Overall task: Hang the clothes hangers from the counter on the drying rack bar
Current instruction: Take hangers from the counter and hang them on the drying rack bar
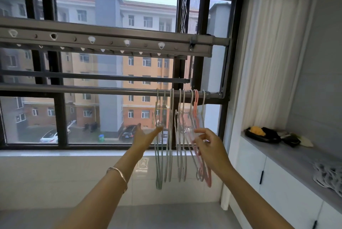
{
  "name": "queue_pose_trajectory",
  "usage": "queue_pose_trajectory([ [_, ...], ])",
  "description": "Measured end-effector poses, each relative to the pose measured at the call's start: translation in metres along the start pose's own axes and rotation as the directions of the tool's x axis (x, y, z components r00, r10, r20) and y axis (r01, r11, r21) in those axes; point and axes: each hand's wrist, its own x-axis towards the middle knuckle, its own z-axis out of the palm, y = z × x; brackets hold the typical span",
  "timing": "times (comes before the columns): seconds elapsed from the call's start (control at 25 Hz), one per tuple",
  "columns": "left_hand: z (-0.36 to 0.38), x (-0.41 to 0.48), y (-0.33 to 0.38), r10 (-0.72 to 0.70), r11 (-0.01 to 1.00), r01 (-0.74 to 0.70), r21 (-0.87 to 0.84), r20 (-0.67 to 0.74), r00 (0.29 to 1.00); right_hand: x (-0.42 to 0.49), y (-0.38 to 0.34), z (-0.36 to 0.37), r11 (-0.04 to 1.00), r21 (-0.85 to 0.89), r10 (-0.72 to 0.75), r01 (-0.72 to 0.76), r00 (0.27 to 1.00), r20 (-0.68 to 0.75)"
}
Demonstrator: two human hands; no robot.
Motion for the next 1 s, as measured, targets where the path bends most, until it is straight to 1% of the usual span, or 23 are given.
queue_pose_trajectory([
  [0.04, 0.009, -0.008, 0.013, 0.110, 0.992, -0.105, 0.064, -0.075, 0.991, 0.001, 0.005, -0.011, 1.000, -0.003, -0.015, 0.015, 1.000, -0.019],
  [0.08, 0.023, -0.020, 0.029, 0.248, 0.964, -0.232, 0.131, -0.122, 0.961, 0.003, 0.012, -0.026, 0.999, -0.010, -0.038, 0.038, 0.998, -0.042],
  [0.12, 0.040, -0.031, 0.044, 0.377, 0.917, -0.350, 0.189, -0.128, 0.917, 0.004, 0.020, -0.042, 0.998, -0.023, -0.064, 0.062, 0.996, -0.067],
  [0.2, 0.086, -0.047, 0.069, 0.602, 0.782, -0.558, 0.279, -0.102, 0.792, 0.009, 0.037, -0.079, 0.995, -0.036, -0.094, 0.091, 0.988, -0.124],
  [0.24, 0.112, -0.051, 0.078, 0.682, 0.709, -0.634, 0.308, -0.073, 0.728, 0.011, 0.049, -0.101, 0.994, -0.042, -0.104, 0.099, 0.983, -0.149],
  [0.28, 0.144, -0.055, 0.085, 0.724, 0.660, -0.677, 0.324, -0.035, 0.689, 0.012, 0.063, -0.127, 0.994, -0.052, -0.108, 0.100, 0.979, -0.173],
  [0.32, 0.177, -0.057, 0.089, 0.736, 0.635, -0.695, 0.338, 0.012, 0.677, 0.014, 0.078, -0.154, 0.993, -0.068, -0.108, 0.097, 0.975, -0.196],
  [0.4, 0.245, -0.063, 0.094, 0.710, 0.626, -0.697, 0.349, 0.115, 0.695, 0.014, 0.111, -0.212, 0.993, -0.095, -0.089, 0.067, 0.964, -0.251],
  [0.52, 0.351, -0.073, 0.089, 0.663, 0.633, -0.718, 0.289, 0.275, 0.696, 0.004, 0.165, -0.304, 0.988, -0.154, -0.051, -0.004, 0.934, -0.354],
  [0.64, 0.452, -0.079, 0.072, 0.602, 0.624, -0.730, 0.278, 0.424, 0.676, -0.014, 0.216, -0.383, 0.952, -0.269, 0.000, -0.144, 0.881, -0.472],
  [0.72, 0.518, -0.082, 0.060, 0.550, 0.627, -0.737, 0.254, 0.526, 0.649, -0.029, 0.251, -0.428, 0.921, -0.303, 0.045, -0.244, 0.840, -0.540],
  [0.84, 0.608, -0.082, 0.040, 0.487, 0.640, -0.746, 0.185, 0.653, 0.580, -0.044, 0.299, -0.477, 0.873, -0.319, 0.086, -0.369, 0.760, -0.644],
  [0.92, 0.670, -0.079, 0.027, 0.435, 0.649, -0.748, 0.138, 0.739, 0.514, -0.048, 0.336, -0.502, 0.842, -0.311, 0.103, -0.441, 0.697, -0.709],
  [1.0, 0.730, -0.078, 0.013, 0.403, 0.646, -0.759, 0.079, 0.810, 0.427, -0.049, 0.376, -0.520, 0.808, -0.271, 0.142, -0.523, 0.619, -0.772],
])
